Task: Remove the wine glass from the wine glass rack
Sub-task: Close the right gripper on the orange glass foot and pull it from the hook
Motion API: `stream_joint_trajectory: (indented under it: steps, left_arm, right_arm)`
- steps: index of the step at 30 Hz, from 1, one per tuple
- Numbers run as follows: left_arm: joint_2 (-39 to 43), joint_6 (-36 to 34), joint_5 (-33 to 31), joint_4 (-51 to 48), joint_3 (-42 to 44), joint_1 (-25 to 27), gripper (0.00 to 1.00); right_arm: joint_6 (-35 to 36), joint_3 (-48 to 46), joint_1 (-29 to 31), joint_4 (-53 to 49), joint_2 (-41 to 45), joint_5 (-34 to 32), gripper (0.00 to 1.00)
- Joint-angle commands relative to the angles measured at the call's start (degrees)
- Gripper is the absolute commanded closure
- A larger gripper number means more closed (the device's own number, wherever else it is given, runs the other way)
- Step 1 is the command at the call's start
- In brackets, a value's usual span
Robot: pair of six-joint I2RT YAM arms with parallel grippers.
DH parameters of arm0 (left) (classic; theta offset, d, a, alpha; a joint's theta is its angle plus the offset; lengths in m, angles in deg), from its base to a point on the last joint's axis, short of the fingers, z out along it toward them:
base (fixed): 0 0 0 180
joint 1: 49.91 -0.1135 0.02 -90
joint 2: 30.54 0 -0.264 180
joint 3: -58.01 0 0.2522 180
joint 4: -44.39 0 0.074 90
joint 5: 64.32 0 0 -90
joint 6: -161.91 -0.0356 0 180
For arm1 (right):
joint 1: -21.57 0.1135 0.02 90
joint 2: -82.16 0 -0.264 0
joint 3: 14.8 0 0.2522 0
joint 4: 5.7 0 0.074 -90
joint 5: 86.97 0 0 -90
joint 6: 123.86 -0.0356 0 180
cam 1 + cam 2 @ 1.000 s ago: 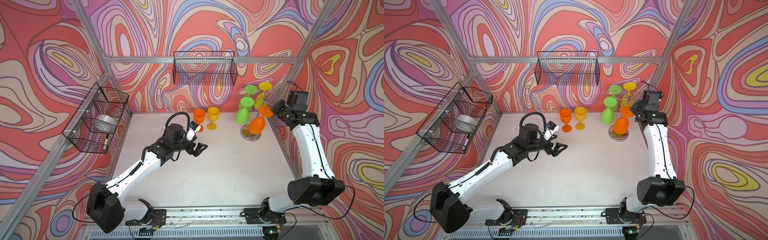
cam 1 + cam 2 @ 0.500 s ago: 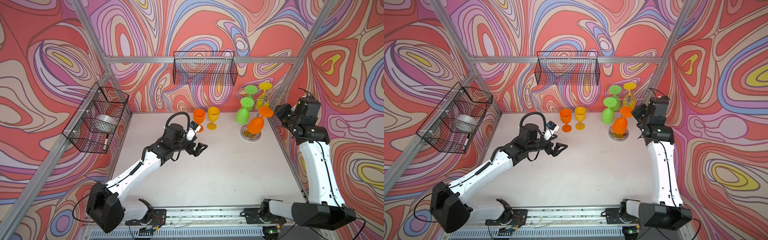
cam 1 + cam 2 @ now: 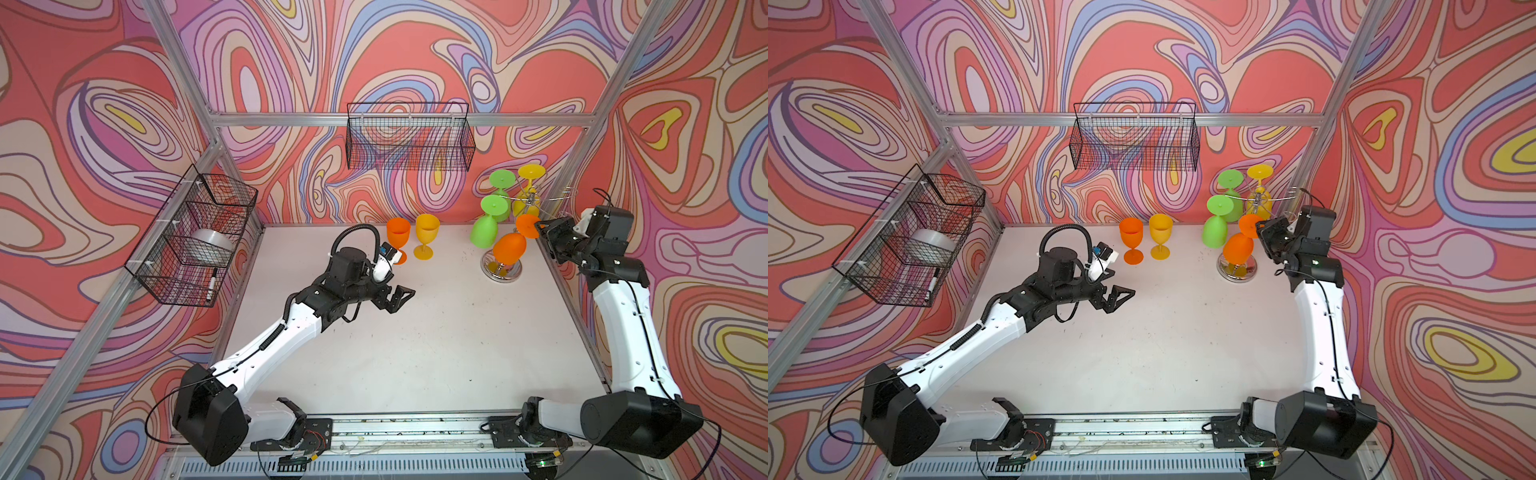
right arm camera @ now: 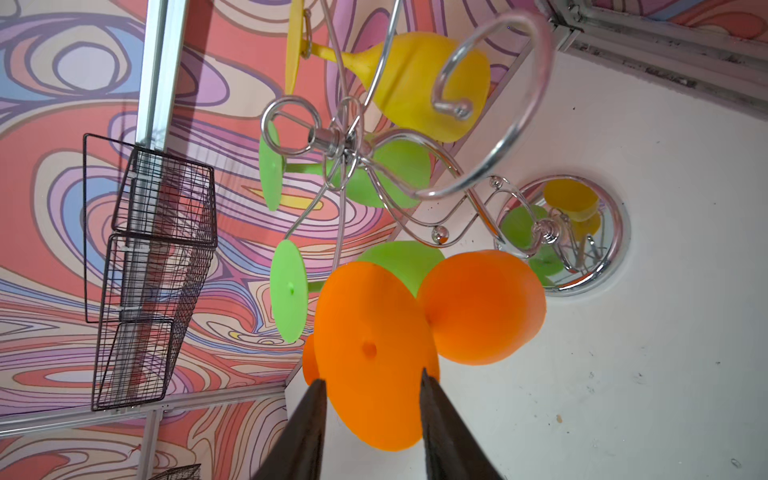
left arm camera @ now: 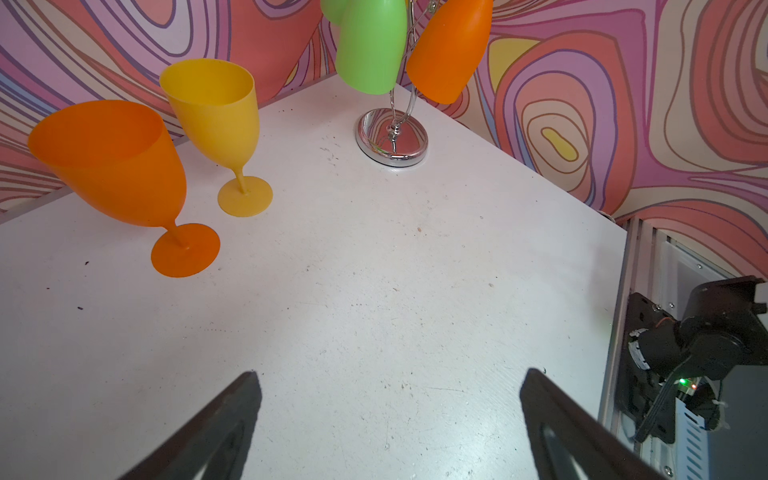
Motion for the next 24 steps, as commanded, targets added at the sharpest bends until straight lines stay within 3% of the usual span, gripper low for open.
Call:
stream_joint_trajectory:
  steps: [1, 10, 24]
  left_arm:
    - [0.6, -0.9, 0.8, -0.6, -1.3, 0.6, 0.02]
    - [0.2, -0.6, 1.3, -0.3, -1.3, 0.6, 0.03]
    - [0.4, -0.7, 1.1, -0.3, -1.3, 0.6, 0.03]
  right_arm:
    - [-2.0, -1.1, -1.7, 1.4, 1.3, 4.4, 0.61]
    - [-2.1, -2.7, -4.0, 1.8, 2.9, 7.6, 0.61]
    - [-13.4, -10.3, -4.2, 19.1, 2.5, 11.9, 0.62]
